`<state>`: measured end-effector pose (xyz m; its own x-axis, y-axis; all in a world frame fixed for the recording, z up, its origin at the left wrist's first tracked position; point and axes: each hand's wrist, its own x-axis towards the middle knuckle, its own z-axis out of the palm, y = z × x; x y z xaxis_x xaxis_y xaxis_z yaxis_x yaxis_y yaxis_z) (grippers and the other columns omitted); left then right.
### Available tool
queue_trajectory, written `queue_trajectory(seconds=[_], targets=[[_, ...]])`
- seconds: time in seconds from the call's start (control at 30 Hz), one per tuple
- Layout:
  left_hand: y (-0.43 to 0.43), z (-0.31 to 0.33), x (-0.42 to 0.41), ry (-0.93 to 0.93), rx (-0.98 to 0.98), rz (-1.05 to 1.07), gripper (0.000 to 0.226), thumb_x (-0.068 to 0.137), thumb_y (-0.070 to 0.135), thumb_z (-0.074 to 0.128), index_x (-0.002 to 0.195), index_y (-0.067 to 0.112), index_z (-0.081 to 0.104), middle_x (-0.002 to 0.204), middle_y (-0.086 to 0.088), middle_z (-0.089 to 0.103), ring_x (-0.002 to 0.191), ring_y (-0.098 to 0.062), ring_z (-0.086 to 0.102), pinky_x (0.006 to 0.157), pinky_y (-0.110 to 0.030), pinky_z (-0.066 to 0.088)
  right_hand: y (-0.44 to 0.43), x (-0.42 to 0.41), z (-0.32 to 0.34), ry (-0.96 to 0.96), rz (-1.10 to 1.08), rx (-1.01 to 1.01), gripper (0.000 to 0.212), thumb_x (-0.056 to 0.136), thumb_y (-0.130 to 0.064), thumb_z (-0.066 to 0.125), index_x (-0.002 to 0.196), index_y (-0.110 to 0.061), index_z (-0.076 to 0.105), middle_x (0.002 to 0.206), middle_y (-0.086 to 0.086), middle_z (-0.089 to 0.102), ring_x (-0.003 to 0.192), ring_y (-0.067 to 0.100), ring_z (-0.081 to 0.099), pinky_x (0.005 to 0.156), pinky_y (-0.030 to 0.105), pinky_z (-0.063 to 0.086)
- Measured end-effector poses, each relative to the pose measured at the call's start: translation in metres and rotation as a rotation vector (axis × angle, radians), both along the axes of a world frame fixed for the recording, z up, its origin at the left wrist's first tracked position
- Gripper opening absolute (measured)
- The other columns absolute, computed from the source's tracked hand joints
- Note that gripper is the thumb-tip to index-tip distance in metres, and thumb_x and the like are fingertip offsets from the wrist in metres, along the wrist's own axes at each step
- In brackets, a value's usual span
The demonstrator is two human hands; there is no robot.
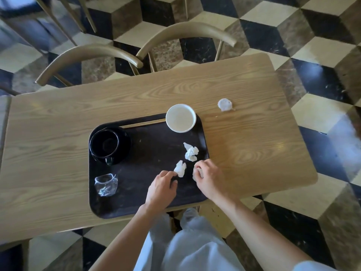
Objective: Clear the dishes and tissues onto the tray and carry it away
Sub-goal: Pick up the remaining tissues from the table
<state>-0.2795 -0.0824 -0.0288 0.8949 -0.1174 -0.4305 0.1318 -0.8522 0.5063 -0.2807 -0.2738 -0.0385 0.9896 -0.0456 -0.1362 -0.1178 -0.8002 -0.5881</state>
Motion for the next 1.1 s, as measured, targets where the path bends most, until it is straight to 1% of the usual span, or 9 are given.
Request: queue_trajectory(seconds=[0.13,0.3,0.37,0.5,0.6,0.73,0.87,0.97,1.1], targets=[[0.002,-0.003,0.002,-0.006,-0.015,0.001,0.029,0.094,0.023,0.058,0.121,0.025,0.067,0.121,0.006,0.063,0.107,-0.021,0.062,0.082,-0.039,0.054,0.008,-0.008,-0.005,0.066,0.108,-0.095,0.047,0.065,-0.024,0.088,0.105,-0.015,0.064,0.097,0.003,0.058,0.085,0.023,0.059,0.072,0.027,0.046],[0.014,-0.005,0.009,-0.018,-0.007,0.022,0.020,0.093,0.022,0.058,0.109,0.022,0.070,0.113,0.006,0.064,0.100,-0.022,0.063,0.076,-0.035,0.054,0.006,-0.013,-0.008,0.073,0.017,-0.133,0.043,0.063,0.010,0.070,0.091,-0.022,0.062,0.082,-0.002,0.058,0.074,0.023,0.059,0.064,0.032,0.052],[0.018,-0.006,0.015,-0.022,-0.024,-0.005,0.021,0.093,0.023,0.058,0.111,0.022,0.069,0.115,0.006,0.064,0.101,-0.021,0.062,0.077,-0.036,0.054,0.006,-0.013,-0.006,0.083,-0.045,-0.094,0.037,0.068,0.005,0.074,0.092,-0.022,0.065,0.077,-0.003,0.060,0.068,0.022,0.059,0.058,0.031,0.048],[0.027,-0.004,0.043,-0.066,-0.067,-0.047,0.022,0.094,0.023,0.057,0.113,0.024,0.068,0.113,0.006,0.064,0.099,-0.021,0.063,0.077,-0.037,0.054,0.004,0.004,0.005,0.072,-0.311,0.029,0.019,0.071,-0.007,0.083,0.082,-0.015,0.069,0.080,0.001,0.065,0.066,0.021,0.060,0.063,0.032,0.048],[0.030,0.006,0.076,-0.183,-0.131,-0.100,0.021,0.094,0.022,0.058,0.111,0.023,0.069,0.111,0.007,0.067,0.092,-0.019,0.067,0.074,-0.035,0.055,-0.005,0.021,0.018,0.109,-0.450,0.175,0.011,0.080,-0.011,0.076,0.083,-0.016,0.067,0.080,-0.003,0.070,0.073,0.022,0.067,0.071,0.043,0.055],[0.020,0.031,0.136,-0.367,-0.200,-0.134,0.017,0.093,0.017,0.064,0.107,0.020,0.072,0.106,0.007,0.069,0.084,-0.019,0.067,0.069,-0.035,0.057,-0.026,0.045,0.039,0.135,-0.532,0.229,0.024,0.086,-0.017,0.072,0.108,-0.028,0.066,0.094,-0.012,0.072,0.084,0.010,0.072,0.079,0.031,0.056],[-0.007,0.056,0.210,-0.430,-0.235,-0.248,0.019,0.093,0.019,0.062,0.110,0.021,0.070,0.111,0.002,0.069,0.087,-0.025,0.068,0.070,-0.039,0.056,-0.055,0.076,0.054,0.087,-0.574,0.183,0.026,0.088,-0.014,0.066,0.106,-0.029,0.077,0.082,-0.009,0.075,0.072,-0.007,0.066,0.063,0.006,0.046],[-0.034,0.062,0.263,-0.374,-0.200,-0.369,0.023,0.095,0.022,0.058,0.115,0.022,0.068,0.116,-0.001,0.069,0.095,-0.029,0.068,0.077,-0.044,0.056,-0.080,0.100,0.055,0.064,-0.648,0.192,0.020,0.086,-0.021,0.070,0.098,-0.033,0.079,0.081,-0.016,0.075,0.072,-0.003,0.067,0.065,0.010,0.046],[-0.073,0.047,0.310,-0.274,-0.020,-0.581,0.030,0.098,0.029,0.051,0.125,0.025,0.063,0.121,-0.002,0.065,0.104,-0.031,0.065,0.081,-0.044,0.054,-0.110,0.130,0.043,0.047,-0.740,0.149,0.015,0.076,-0.035,0.081,0.091,-0.033,0.078,0.078,-0.013,0.073,0.072,0.005,0.068,0.067,0.015,0.050]])
